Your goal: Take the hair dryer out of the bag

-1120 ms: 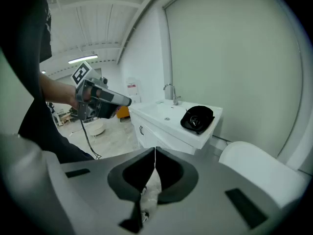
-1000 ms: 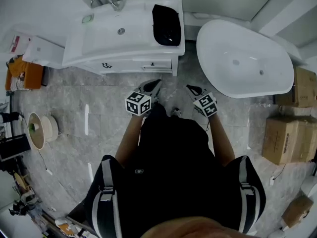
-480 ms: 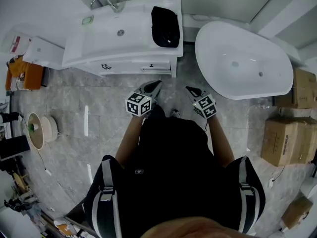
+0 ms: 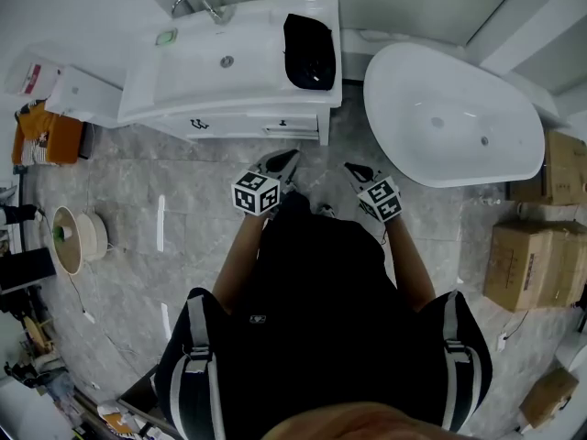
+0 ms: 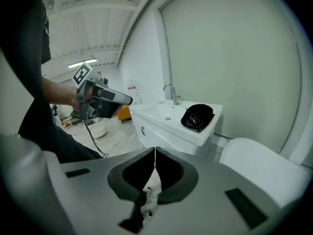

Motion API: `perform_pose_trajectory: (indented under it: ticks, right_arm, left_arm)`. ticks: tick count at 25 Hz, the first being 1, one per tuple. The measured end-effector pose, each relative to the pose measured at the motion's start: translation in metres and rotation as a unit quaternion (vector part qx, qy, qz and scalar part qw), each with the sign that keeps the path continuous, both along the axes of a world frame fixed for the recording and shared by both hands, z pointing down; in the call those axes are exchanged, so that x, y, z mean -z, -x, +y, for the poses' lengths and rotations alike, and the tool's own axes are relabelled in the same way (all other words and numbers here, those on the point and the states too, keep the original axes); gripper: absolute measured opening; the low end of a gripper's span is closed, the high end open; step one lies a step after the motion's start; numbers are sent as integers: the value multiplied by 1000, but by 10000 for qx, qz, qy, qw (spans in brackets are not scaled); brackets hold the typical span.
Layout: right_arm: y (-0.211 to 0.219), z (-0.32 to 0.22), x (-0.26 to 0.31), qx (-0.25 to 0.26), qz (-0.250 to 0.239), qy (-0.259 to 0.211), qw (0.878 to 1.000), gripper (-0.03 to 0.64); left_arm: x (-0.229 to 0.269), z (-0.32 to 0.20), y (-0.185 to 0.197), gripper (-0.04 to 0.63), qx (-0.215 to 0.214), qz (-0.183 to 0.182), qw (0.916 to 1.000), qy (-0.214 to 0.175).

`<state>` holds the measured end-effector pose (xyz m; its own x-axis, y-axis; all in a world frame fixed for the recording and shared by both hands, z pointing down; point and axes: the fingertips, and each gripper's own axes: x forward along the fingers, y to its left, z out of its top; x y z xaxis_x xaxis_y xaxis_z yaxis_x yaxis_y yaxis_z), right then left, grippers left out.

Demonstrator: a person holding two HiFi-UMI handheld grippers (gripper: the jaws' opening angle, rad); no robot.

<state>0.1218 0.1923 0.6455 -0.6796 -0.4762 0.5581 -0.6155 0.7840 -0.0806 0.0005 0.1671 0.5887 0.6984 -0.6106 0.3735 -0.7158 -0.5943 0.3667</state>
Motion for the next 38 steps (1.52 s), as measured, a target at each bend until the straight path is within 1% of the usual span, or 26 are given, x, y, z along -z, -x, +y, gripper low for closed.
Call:
perform_pose_trajectory:
  ticks: [4, 7, 19, 24, 33, 38]
  right_arm:
    - [2, 2, -6, 54, 84, 11, 9999, 61]
    - [2, 1, -10, 62, 132, 83, 9999, 61]
    - [7, -22, -10, 184, 321, 82, 9993, 61]
    - [3, -32, -15, 126, 359, 115, 9992, 61]
    - [2, -65, -21, -24, 369, 266, 9990, 61]
    - [12, -95, -22, 90, 441, 286, 9986, 61]
  left_arm:
    - [-5, 2, 5, 18, 24, 10, 10000, 52]
    - [-10, 0, 7, 18, 61, 90, 9998, 136]
    - [-12, -28, 11, 18, 100, 257, 9995, 182]
    - [-17, -40, 5, 18, 2, 274, 9993, 244]
    - [-24, -80, 1, 18, -100, 350, 9987, 351]
    - [-29, -111, 5, 18, -107, 368, 9983, 432]
